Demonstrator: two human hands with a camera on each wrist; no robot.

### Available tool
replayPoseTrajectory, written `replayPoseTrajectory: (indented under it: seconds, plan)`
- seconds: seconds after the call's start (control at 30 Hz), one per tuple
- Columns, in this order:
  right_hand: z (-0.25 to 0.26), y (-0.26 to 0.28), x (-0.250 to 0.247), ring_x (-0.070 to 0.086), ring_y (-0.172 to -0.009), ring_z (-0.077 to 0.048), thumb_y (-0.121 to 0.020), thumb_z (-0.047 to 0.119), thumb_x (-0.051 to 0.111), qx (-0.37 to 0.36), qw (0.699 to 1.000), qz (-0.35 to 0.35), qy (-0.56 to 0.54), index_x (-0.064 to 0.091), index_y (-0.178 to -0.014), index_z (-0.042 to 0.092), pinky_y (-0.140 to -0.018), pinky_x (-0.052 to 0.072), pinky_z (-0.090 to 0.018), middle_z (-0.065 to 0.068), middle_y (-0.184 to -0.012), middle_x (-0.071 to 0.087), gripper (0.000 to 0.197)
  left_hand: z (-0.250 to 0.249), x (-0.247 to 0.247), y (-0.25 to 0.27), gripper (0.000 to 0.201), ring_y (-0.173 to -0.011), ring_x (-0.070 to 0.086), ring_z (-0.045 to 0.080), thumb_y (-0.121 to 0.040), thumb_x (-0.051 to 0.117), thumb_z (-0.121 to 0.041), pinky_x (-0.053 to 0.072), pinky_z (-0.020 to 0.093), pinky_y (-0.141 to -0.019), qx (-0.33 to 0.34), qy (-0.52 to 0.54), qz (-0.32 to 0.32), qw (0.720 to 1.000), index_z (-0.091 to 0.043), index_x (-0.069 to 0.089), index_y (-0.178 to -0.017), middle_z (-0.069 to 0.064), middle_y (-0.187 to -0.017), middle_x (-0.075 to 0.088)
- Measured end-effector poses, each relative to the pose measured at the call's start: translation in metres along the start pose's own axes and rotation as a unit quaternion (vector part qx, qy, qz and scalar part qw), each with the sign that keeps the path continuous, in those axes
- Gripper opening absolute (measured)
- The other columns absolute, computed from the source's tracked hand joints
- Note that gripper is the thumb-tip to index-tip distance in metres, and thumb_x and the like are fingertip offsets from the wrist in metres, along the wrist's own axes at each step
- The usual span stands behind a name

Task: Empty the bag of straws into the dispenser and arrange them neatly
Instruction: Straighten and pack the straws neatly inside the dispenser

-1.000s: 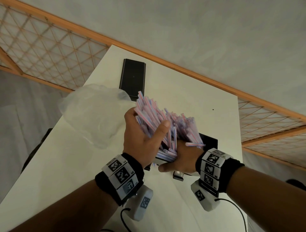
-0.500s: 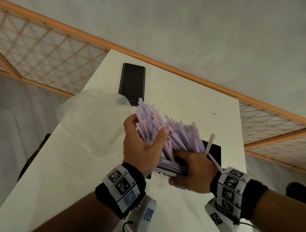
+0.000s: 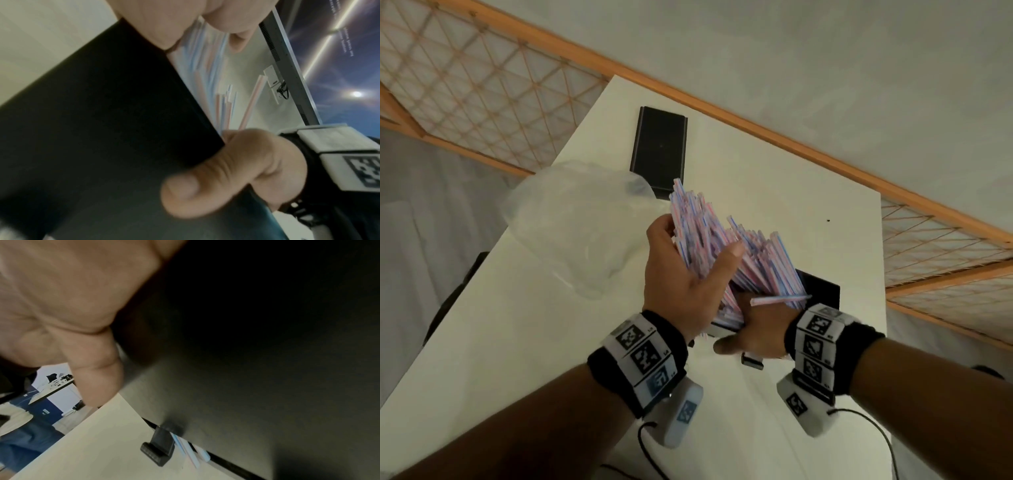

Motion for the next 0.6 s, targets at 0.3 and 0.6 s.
replayPoseTrajectory:
  seconds: [0.3, 0.6]
  plan:
    - [0.008, 0.009, -0.016, 0.063, -0.103, -0.009, -0.057, 0.090, 0.063, -0.074, 0.991, -0.104, -0.042, 0.057, -0.118, 0.039, -0.091, 0.052, -0.033, 0.012, -0.113, 0.068, 0.080, 0.002, -0.005, -0.004, 0.079, -0.110, 0.065, 0.004, -0.069, 0.088, -0.039, 0.056, 0.033, -0.096, -0.051, -0.053, -0.026, 0.997, -0.022, 0.040, -0.130, -0.010, -0.123, 0.062]
    - [-0.002, 0.044, -0.009, 0.039, -0.073, -0.015, -0.070, 0.056, 0.076, -0.116, 0.958, -0.261, 0.040, 0.046, -0.090, 0.019, -0.059, 0.026, -0.017, 0.004, -0.086, 0.044, 0.051, 0.009, -0.004, -0.007, 0.081, -0.098, 0.068, -0.001, -0.068, 0.090, -0.036, 0.058, 0.022, -0.088, -0.074, -0.085, -0.017, 0.994, -0.022, 0.041, -0.132, -0.008, -0.120, 0.064]
Point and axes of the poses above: each hand's wrist, its own y-axis away from the middle knuckle, its own x-axis out of the palm, z = x × y, the point moved 5 cm from there along -y, towards the middle knuckle
